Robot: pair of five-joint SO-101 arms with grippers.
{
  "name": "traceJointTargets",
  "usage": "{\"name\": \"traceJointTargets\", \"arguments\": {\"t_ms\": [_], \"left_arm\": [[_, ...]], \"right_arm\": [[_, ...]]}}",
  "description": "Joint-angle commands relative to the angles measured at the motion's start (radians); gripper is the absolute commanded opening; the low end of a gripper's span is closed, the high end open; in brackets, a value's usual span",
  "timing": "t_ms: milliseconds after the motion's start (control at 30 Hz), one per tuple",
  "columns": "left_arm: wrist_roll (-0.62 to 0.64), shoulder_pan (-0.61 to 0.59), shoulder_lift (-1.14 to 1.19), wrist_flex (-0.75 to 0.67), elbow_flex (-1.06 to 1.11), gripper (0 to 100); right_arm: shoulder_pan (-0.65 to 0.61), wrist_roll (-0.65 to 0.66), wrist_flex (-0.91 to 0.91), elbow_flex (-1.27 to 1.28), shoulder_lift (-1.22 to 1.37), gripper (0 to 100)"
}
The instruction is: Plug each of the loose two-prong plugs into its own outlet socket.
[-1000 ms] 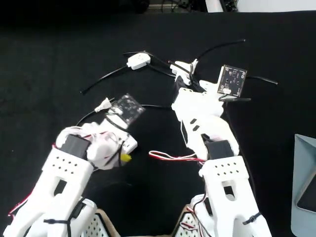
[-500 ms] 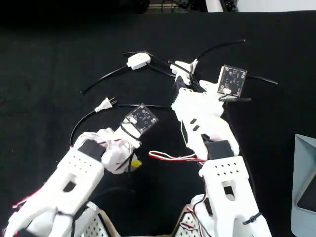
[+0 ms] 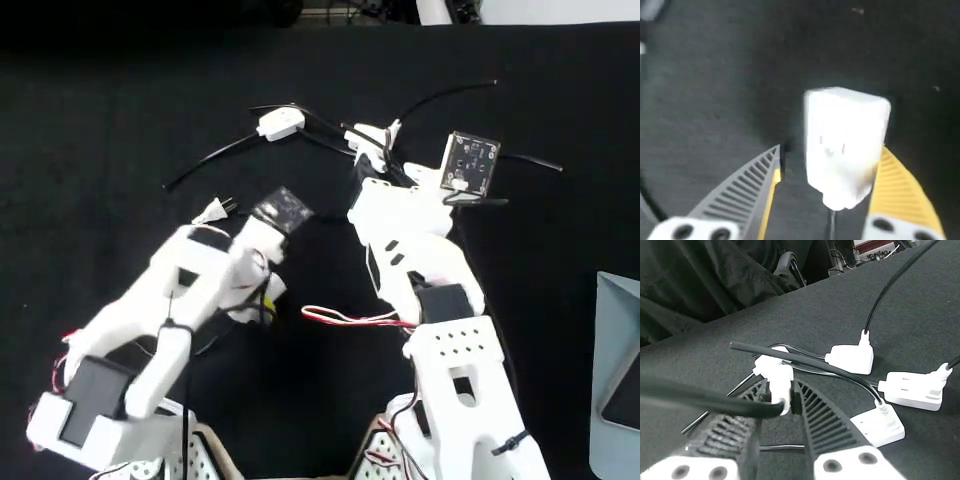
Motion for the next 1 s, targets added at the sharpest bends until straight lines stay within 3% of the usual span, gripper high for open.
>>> {"name": "traceJointTargets", "arguments": {"t_ms": [0, 500, 833, 967], "left_arm": [[-0.048, -0.096, 0.003, 0.0, -0.107, 29], [-0.081, -0.257, 0.012, 0.129, -0.344, 29], [-0.081, -0.219, 0.002, 0.14, -0.351, 29], [-0.083, -0.154, 0.002, 0.219, -0.38, 29]], "right_arm": [[0.008, -0.008, -0.02, -0.002, -0.021, 1.2], [0.008, -0.008, -0.02, -0.002, -0.021, 1.2], [0.008, -0.008, -0.02, -0.002, -0.021, 1.2], [0.008, -0.008, -0.02, -0.002, -0.021, 1.2]]}}
